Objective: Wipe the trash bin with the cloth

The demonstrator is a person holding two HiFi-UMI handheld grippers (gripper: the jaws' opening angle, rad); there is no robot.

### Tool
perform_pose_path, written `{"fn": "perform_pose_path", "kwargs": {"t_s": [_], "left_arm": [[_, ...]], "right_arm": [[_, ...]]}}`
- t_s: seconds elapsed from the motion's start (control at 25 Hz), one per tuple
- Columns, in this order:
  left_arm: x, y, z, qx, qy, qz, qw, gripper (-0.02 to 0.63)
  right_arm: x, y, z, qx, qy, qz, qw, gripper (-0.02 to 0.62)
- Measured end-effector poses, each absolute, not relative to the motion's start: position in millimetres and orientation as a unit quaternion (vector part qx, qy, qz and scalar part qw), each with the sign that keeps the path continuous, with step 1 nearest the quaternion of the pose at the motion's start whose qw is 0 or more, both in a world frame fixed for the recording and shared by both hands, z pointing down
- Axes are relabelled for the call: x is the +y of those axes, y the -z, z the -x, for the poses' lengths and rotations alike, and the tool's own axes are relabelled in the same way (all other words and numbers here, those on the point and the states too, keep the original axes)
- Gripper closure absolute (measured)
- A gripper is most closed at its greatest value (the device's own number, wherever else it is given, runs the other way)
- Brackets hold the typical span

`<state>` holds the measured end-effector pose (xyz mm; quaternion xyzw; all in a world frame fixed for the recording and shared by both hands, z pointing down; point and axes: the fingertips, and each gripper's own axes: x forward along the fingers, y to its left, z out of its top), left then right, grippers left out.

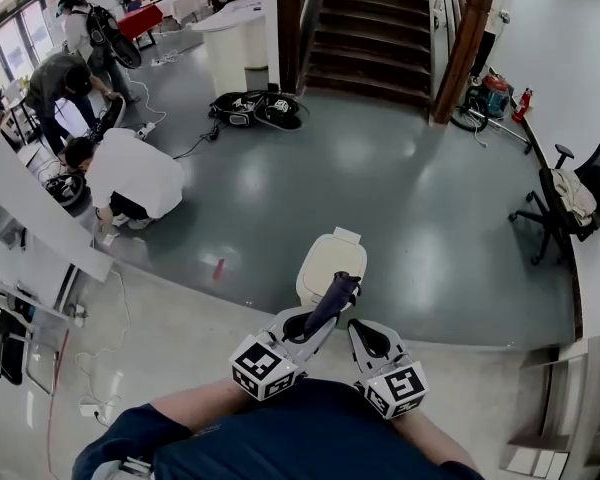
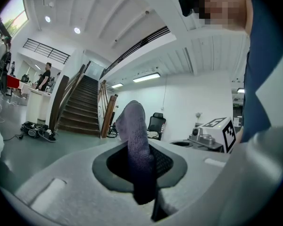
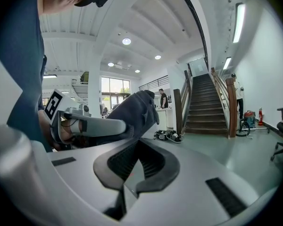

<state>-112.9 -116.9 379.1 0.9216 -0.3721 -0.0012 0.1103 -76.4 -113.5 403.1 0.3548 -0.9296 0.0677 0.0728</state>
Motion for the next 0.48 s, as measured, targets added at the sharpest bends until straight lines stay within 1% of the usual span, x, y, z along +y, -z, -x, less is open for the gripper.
{"fn": "perform_pose_path", "kwargs": {"t_s": [0.48], "left_arm": [[-105,-380,118,-0.368,0.002,-0.923,0.109,0.555]], "right_arm": [[-103,-406,81,-0.931,-0.069,-0.351,0.076,0.591]]}}
